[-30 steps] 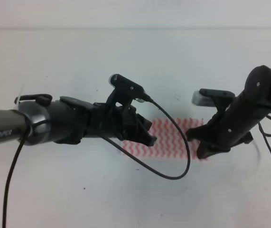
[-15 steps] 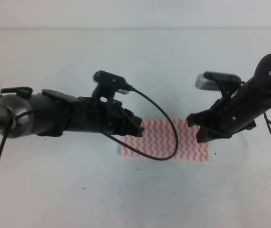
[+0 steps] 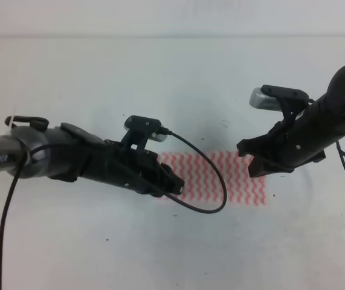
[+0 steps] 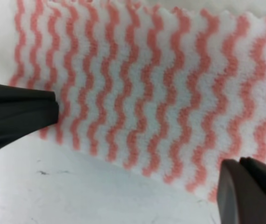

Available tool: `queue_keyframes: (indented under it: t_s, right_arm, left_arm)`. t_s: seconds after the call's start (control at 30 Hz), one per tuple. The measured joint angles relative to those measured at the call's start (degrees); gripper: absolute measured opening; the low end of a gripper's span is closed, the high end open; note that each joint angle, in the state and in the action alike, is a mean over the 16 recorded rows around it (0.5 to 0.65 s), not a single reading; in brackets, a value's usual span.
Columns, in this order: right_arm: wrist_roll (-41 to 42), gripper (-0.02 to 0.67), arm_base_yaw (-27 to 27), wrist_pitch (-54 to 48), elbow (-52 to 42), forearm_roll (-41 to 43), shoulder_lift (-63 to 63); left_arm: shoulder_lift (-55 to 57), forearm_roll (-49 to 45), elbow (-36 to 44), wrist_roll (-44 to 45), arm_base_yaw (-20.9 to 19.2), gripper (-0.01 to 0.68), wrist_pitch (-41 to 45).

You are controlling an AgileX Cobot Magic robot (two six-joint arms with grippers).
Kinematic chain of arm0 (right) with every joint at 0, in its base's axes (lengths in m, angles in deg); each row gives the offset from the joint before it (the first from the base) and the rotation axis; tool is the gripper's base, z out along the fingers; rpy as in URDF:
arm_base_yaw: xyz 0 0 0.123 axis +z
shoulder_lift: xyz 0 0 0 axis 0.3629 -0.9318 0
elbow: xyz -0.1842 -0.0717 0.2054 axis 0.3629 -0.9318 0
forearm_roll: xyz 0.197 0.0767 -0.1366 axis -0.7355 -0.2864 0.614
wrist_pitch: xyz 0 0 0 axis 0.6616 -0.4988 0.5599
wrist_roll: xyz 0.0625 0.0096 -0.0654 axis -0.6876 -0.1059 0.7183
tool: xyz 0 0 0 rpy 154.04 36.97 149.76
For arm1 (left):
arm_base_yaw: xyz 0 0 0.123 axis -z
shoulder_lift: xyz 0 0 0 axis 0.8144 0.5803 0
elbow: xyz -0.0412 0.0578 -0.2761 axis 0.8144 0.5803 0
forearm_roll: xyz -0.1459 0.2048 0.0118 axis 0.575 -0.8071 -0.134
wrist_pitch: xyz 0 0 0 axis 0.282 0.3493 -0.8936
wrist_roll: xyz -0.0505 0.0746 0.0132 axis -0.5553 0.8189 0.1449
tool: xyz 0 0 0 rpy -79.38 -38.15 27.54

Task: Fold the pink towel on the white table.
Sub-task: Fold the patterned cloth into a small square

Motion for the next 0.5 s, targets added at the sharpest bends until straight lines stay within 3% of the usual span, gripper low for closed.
queue_keyframes:
  t_s: [0.5]
  right_arm:
    - [0.0, -0.018, 0.0, -1.01, 0.0, -0.42, -0.03]
  left_arm:
    - [-2.46, -11.26, -1.4, -10.53, -0.01, -0.006, 1.97]
